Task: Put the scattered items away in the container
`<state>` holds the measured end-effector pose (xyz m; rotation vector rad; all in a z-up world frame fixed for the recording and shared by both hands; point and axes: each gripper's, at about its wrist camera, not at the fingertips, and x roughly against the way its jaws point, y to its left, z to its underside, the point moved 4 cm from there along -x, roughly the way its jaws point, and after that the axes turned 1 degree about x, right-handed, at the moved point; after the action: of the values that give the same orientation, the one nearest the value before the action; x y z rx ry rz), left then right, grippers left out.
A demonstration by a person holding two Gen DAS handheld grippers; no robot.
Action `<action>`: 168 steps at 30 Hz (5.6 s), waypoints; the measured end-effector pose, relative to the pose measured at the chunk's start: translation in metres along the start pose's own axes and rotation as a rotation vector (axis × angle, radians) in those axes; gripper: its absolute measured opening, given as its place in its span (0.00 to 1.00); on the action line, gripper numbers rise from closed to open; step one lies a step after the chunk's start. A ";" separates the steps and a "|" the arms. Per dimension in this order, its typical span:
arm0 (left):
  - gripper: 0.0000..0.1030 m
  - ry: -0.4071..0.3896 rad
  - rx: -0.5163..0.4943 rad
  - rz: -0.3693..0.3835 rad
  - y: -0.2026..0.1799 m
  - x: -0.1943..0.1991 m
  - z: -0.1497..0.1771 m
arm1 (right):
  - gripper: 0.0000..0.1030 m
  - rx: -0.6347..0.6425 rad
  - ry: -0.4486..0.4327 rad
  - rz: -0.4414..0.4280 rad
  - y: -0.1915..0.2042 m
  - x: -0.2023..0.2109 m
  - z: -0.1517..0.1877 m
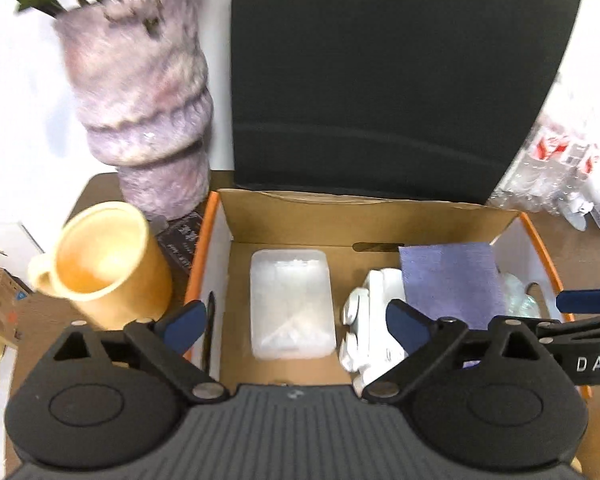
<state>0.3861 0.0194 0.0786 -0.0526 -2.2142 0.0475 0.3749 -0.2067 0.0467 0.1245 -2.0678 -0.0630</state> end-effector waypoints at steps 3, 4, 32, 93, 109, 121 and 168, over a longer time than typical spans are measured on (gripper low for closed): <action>0.97 0.019 -0.001 -0.015 0.000 0.020 0.010 | 0.86 -0.025 0.014 -0.011 -0.006 0.019 0.012; 0.98 0.027 -0.001 -0.021 0.000 0.027 0.014 | 0.86 -0.025 0.015 -0.018 -0.004 0.027 0.015; 0.99 0.040 -0.075 0.001 -0.008 0.116 0.146 | 0.86 0.009 -0.060 -0.046 0.020 0.107 0.161; 1.00 -0.231 -0.052 -0.042 -0.007 0.127 0.352 | 1.00 0.038 -0.365 0.077 0.036 0.081 0.375; 1.00 -0.230 -0.048 -0.038 -0.006 0.127 0.352 | 1.00 0.032 -0.367 0.079 0.035 0.079 0.373; 1.00 -0.230 -0.046 -0.038 -0.006 0.127 0.352 | 1.00 0.034 -0.370 0.076 0.035 0.080 0.374; 0.28 -0.160 -0.158 0.089 -0.039 0.065 0.251 | 0.53 0.213 -0.300 0.063 0.050 0.091 0.353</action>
<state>0.1455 -0.0200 -0.0186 -0.2422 -2.3708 -0.0765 0.0184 -0.1704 -0.0383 0.1906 -2.3731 0.1889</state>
